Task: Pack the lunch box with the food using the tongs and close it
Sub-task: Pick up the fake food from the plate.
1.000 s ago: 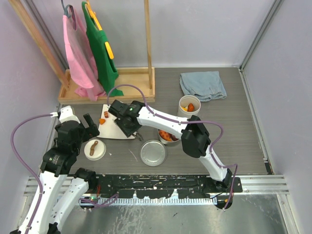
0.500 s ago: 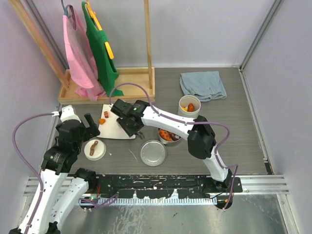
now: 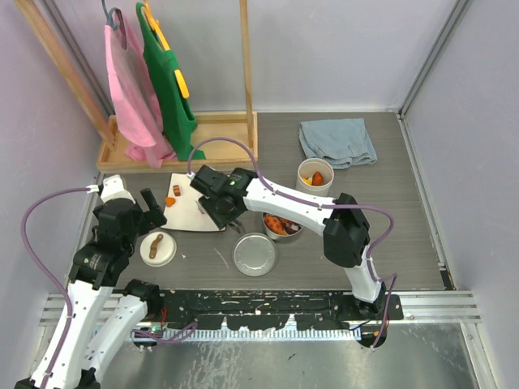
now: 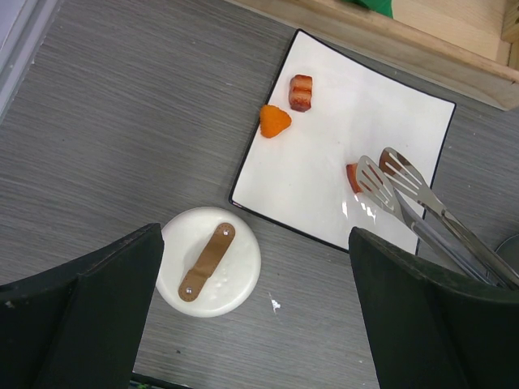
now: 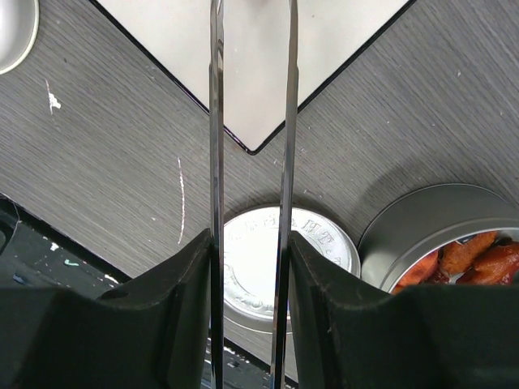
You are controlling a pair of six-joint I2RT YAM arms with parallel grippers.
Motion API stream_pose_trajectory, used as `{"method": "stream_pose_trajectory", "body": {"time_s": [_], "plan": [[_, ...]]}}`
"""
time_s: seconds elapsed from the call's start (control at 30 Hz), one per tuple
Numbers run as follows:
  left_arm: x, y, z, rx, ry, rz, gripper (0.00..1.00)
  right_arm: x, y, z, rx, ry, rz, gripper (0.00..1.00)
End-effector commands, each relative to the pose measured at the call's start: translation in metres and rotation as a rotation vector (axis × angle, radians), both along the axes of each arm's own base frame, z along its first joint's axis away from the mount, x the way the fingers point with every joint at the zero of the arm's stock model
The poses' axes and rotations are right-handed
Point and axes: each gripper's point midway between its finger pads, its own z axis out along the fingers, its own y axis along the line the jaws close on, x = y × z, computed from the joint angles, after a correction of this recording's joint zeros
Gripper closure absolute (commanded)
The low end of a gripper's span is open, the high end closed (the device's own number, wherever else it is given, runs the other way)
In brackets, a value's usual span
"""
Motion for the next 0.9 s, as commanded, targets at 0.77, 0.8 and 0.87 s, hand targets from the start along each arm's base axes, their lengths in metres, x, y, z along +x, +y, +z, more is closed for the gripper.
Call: {"method": "stream_pose_trajectory", "body": {"time_s": [0.77,0.8,0.87], "plan": [[0.005,0.001,0.006,-0.008,-0.035,0.015,0.02,0.004,0.012,0.022,0.089,-0.030,0.002,0.50],[0.005,0.001,0.007,-0.009,-0.036,0.013,0.02,0.004,0.011,0.020,0.080,-0.029,0.001,0.50],[0.005,0.001,0.007,-0.009,-0.037,0.012,0.02,0.006,0.011,0.018,0.068,-0.032,0.001,0.48]]}}
